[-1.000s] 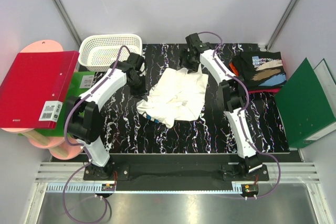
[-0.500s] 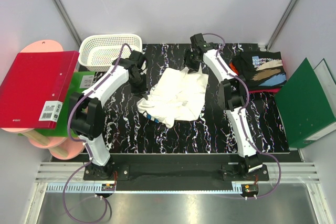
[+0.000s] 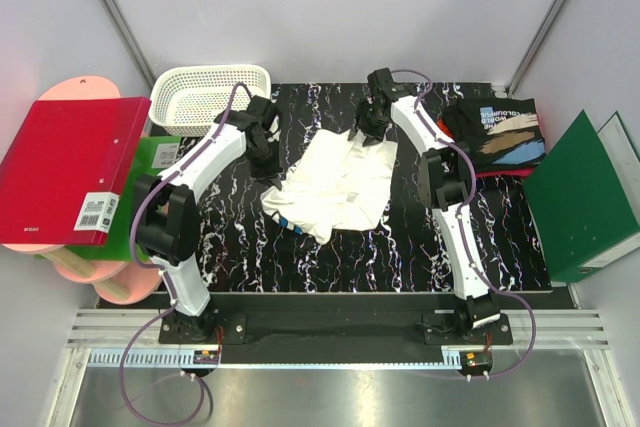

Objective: Fold and stack the t-shirts
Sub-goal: Flatten out the tshirt

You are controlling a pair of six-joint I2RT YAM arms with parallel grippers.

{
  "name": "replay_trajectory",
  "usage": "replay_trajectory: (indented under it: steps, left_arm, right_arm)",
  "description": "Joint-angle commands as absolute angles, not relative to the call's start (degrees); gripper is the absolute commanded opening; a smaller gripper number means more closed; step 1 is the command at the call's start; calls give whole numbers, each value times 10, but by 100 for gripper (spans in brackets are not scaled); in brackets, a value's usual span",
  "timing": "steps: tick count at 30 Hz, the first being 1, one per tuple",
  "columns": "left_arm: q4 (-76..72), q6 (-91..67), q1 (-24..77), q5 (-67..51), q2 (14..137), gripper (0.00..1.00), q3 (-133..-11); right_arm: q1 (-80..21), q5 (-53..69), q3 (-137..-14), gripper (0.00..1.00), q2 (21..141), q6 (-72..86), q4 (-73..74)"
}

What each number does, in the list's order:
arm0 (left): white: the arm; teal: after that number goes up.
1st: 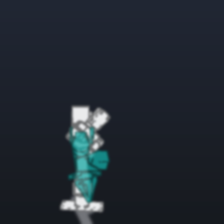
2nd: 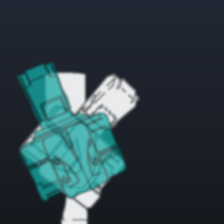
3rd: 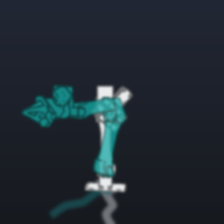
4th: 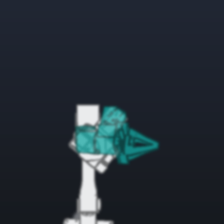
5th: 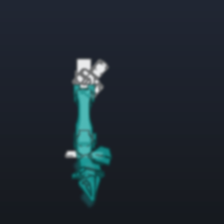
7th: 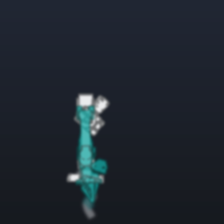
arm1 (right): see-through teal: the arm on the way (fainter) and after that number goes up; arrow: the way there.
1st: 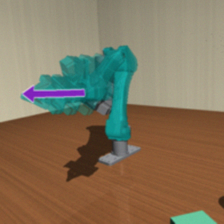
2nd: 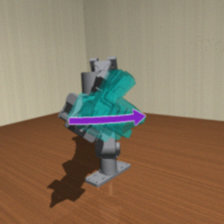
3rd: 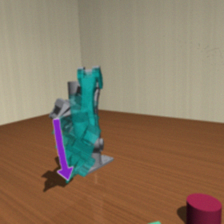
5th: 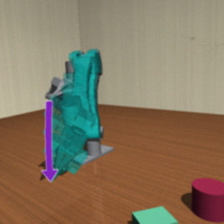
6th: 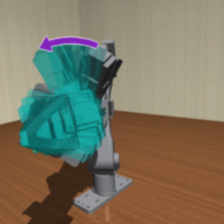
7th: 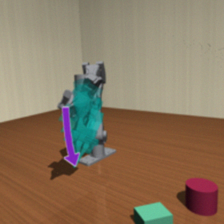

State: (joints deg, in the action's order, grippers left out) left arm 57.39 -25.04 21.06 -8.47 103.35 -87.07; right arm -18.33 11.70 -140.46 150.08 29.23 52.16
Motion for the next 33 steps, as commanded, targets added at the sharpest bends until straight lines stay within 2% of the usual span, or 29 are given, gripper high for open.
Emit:
replay_trajectory:
  steps: [1, 4, 9, 10, 11, 13, 22, 30, 31, 32, 33]
  left_arm:
    - [567, -243, 212, -72, 1028, 0, -887]
    - [569, -243, 212, -69, 1028, 0, -886]
    - [570, -245, 212, -69, 1032, 0, -889]
    - [570, -245, 212, -69, 1033, 0, -889]
    - [571, -245, 212, -68, 1034, 0, -889]
    - [572, -245, 212, -69, 1035, 0, -890]
    - [573, -249, 213, -68, 1036, 0, -889]
    - [570, -250, 218, -63, 1042, 0, -901]
    - [570, -248, 220, -62, 1044, 9, -903]
    - [571, -247, 220, -58, 1043, 29, -905]
    - [571, -248, 220, -46, 1042, 57, -906]
  right_arm:
    - [-185, 147, -1437, 57, 1491, 301, 512]
    - [-186, 166, -1443, 56, 1497, 304, 505]
    - [-191, 199, -1448, 48, 1507, 307, 489]
    - [-192, 211, -1448, 41, 1508, 305, 487]
    - [-192, 214, -1451, 18, 1513, 304, 487]
    - [-195, 215, -1449, 0, 1513, 302, 488]
    - [-196, 183, -1421, 0, 1483, 272, 492]
    - [-196, 126, -1423, 0, 1375, 252, 499]
    - [-196, 119, -1419, 0, 1349, 251, 497]
    - [-195, 112, -1419, 0, 1336, 247, 497]
    - [-196, 97, -1419, 0, 1324, 246, 492]
